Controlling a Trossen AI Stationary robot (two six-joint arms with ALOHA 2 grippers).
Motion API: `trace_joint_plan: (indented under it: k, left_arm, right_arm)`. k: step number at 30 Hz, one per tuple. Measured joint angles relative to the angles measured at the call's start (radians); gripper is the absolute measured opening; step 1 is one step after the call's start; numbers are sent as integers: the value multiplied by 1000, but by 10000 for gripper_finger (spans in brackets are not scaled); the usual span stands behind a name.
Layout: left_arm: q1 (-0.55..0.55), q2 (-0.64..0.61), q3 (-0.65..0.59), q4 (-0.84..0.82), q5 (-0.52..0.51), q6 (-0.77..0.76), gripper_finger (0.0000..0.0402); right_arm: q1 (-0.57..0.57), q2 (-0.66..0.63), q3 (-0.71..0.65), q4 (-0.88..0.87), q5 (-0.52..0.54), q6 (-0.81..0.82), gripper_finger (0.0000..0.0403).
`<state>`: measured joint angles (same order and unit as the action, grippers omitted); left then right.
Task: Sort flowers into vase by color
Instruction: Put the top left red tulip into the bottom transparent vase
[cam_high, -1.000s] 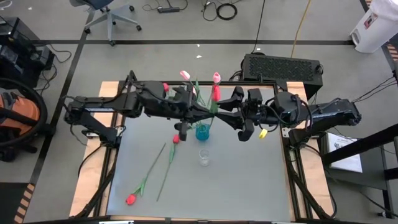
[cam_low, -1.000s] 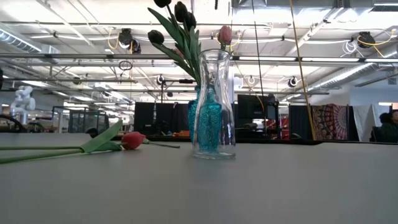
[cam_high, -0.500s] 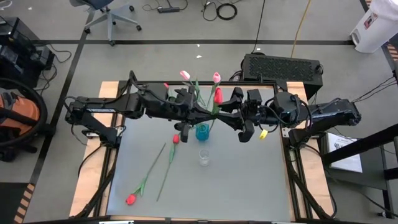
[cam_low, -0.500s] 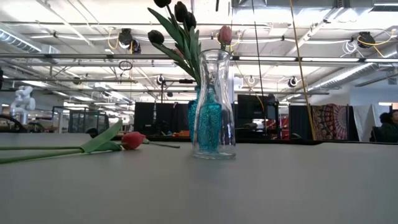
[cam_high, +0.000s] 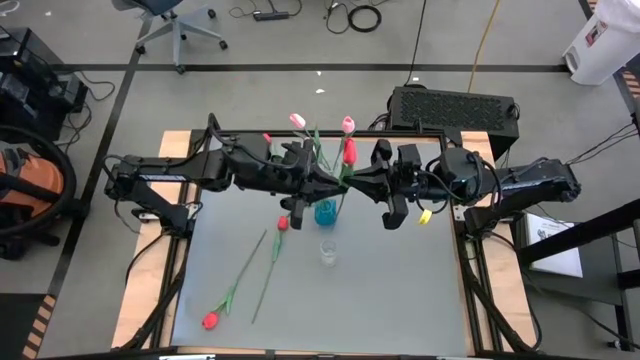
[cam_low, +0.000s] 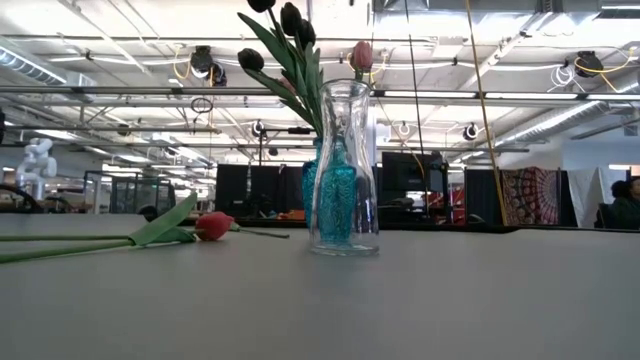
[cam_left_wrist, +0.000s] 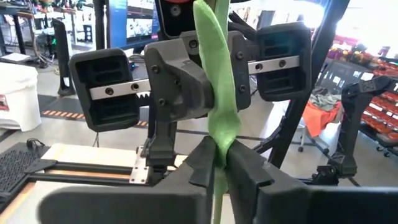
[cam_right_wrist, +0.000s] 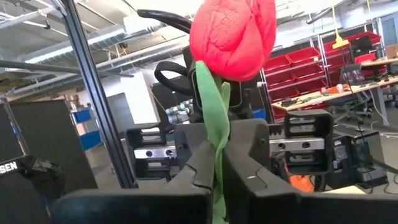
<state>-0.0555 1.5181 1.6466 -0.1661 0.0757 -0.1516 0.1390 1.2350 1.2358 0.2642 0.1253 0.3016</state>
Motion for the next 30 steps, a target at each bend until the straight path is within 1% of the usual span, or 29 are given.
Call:
trace_joint_plan:
  k: [5,9,16,20,23,28,30]
  left_arm:
    - [-2,-2,0,0,0,-2,80]
    - [-2,-15,0,2,0,-26,99]
    - [-2,-77,0,-20,0,-26,105]
    - [-2,-125,0,-81,-9,-25,105]
    - [-2,-168,0,-153,-47,-24,105]
    - [-2,-243,0,-288,-168,-24,105]
    - [-2,-272,0,-345,-222,-19,105]
  right_arm:
    - [0,0,0,0,-1,0,3]
    - [0,0,0,0,-2,0,2]
    - [0,-11,0,12,-2,-11,1]
    - [0,-35,0,-2,-2,-26,1]
    - [1,-58,0,-34,-6,-24,0]
    - [25,-72,0,-129,-53,10,0]
    - [43,-70,0,-155,-57,22,0]
